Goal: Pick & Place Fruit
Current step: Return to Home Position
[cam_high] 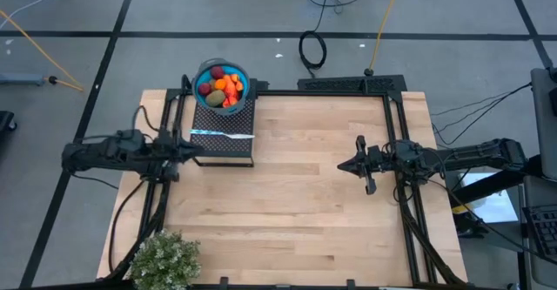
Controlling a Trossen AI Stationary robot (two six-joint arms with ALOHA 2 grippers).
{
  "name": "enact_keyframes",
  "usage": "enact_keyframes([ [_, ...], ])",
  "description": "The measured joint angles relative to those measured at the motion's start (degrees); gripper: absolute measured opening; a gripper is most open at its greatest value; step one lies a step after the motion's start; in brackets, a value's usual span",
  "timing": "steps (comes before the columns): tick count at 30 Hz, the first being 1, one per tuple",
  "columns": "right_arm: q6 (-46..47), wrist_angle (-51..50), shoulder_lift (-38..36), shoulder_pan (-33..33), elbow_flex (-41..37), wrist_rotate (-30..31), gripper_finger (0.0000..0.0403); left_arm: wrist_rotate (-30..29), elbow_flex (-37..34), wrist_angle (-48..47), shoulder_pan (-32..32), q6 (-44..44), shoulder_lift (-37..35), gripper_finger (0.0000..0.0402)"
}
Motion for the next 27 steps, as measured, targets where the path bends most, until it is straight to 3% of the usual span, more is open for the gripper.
enact_keyframes([
  [7, -1.7, 0.2, 0.0, 0.0, 0.0, 0.4, 0.0, 0.0, -7.9, 6.3, 0.0, 0.1, 0.0, 0.0002],
  [14, -3.0, 6.2, -1.3, 0.0, 0.0, 9.0, 0.0, 0.1, -10.1, 6.7, 0.0, 0.0, 0.0, 0.0011],
  [20, -5.1, 5.8, -8.7, 0.0, 0.0, 9.8, 0.0, 0.1, -10.1, 4.5, 0.0, 0.1, 0.0, 0.0004],
  [27, 6.5, -4.8, -20.7, 0.0, 0.0, 8.6, 0.0, 0.2, -10.1, 2.7, 0.0, 0.2, 0.0, 0.0004],
])
